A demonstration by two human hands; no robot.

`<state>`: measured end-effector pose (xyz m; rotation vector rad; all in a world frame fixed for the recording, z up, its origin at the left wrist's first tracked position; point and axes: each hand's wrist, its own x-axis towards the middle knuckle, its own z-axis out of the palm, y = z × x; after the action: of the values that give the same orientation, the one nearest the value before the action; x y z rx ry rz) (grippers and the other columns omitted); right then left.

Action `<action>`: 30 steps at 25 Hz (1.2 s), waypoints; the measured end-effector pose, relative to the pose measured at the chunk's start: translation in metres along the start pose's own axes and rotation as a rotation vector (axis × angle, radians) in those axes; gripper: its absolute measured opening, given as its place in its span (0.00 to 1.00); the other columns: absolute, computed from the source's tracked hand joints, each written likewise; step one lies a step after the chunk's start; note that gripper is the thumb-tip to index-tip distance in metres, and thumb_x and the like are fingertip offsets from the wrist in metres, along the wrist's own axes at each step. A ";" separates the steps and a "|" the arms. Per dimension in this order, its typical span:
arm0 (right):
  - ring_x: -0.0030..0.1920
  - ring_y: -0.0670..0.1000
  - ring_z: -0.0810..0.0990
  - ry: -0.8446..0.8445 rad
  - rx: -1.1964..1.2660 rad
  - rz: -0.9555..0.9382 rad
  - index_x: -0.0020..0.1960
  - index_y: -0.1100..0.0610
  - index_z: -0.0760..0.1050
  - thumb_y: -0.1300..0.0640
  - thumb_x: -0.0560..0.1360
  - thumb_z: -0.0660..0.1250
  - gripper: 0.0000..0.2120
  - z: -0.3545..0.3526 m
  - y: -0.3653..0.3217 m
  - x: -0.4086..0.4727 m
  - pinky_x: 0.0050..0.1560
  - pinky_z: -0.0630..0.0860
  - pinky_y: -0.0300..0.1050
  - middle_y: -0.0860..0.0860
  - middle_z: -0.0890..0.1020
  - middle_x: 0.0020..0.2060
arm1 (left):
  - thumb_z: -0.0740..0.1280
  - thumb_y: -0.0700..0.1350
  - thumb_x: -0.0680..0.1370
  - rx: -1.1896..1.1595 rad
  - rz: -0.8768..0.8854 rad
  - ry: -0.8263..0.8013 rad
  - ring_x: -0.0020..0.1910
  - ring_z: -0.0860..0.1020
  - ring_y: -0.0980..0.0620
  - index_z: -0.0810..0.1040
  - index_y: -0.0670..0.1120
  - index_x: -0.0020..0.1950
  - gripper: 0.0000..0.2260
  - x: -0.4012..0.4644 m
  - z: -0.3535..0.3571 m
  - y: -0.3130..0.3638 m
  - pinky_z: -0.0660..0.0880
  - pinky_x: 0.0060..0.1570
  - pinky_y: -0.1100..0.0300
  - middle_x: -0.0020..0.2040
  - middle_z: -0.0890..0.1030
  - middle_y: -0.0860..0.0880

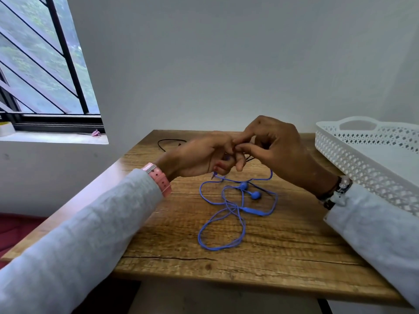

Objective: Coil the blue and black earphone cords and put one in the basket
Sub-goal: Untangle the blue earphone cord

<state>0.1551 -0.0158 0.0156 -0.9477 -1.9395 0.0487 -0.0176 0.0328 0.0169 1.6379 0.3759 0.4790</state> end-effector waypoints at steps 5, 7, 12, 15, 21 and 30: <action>0.27 0.44 0.76 0.066 0.036 0.024 0.45 0.53 0.80 0.57 0.69 0.73 0.05 -0.005 0.003 0.002 0.31 0.71 0.31 0.44 0.78 0.37 | 0.51 0.48 0.81 0.060 -0.052 0.045 0.22 0.55 0.56 0.72 0.44 0.56 0.13 -0.002 -0.002 0.002 0.52 0.24 0.62 0.25 0.71 0.48; 0.30 0.45 0.79 0.111 -0.001 0.041 0.46 0.54 0.81 0.56 0.70 0.73 0.05 -0.010 0.006 0.005 0.34 0.76 0.35 0.45 0.80 0.38 | 0.51 0.47 0.81 0.087 -0.027 0.047 0.21 0.54 0.55 0.73 0.43 0.56 0.14 -0.004 -0.002 0.003 0.51 0.23 0.61 0.23 0.71 0.49; 0.32 0.48 0.81 0.137 0.192 0.190 0.44 0.56 0.80 0.59 0.73 0.70 0.01 -0.012 0.010 0.008 0.37 0.80 0.42 0.51 0.82 0.36 | 0.56 0.35 0.76 -0.212 0.099 -0.074 0.40 0.83 0.51 0.77 0.38 0.53 0.12 -0.007 0.006 0.007 0.79 0.41 0.60 0.48 0.84 0.40; 0.31 0.52 0.78 0.069 0.503 0.363 0.46 0.58 0.76 0.63 0.77 0.63 0.04 0.002 0.006 0.004 0.30 0.78 0.42 0.60 0.78 0.36 | 0.55 0.29 0.75 -0.311 0.206 -0.094 0.53 0.82 0.47 0.73 0.36 0.62 0.18 -0.007 0.009 0.010 0.78 0.52 0.58 0.56 0.81 0.39; 0.20 0.48 0.74 -0.260 0.556 0.520 0.54 0.56 0.74 0.51 0.79 0.58 0.12 0.024 -0.005 -0.007 0.22 0.75 0.41 0.53 0.77 0.30 | 0.49 0.21 0.70 -0.437 0.378 0.129 0.61 0.77 0.43 0.62 0.33 0.69 0.28 -0.001 -0.002 0.018 0.75 0.60 0.54 0.62 0.76 0.36; 0.29 0.38 0.80 -0.244 -0.130 0.262 0.49 0.53 0.80 0.57 0.75 0.67 0.05 0.002 0.004 0.002 0.30 0.73 0.29 0.43 0.79 0.33 | 0.48 0.19 0.70 -0.181 0.287 0.452 0.68 0.70 0.43 0.52 0.37 0.74 0.33 0.029 -0.003 0.012 0.67 0.67 0.54 0.70 0.69 0.36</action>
<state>0.1557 -0.0117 0.0145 -1.3307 -2.0457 0.1995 0.0056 0.0485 0.0318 1.4047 0.4170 1.0781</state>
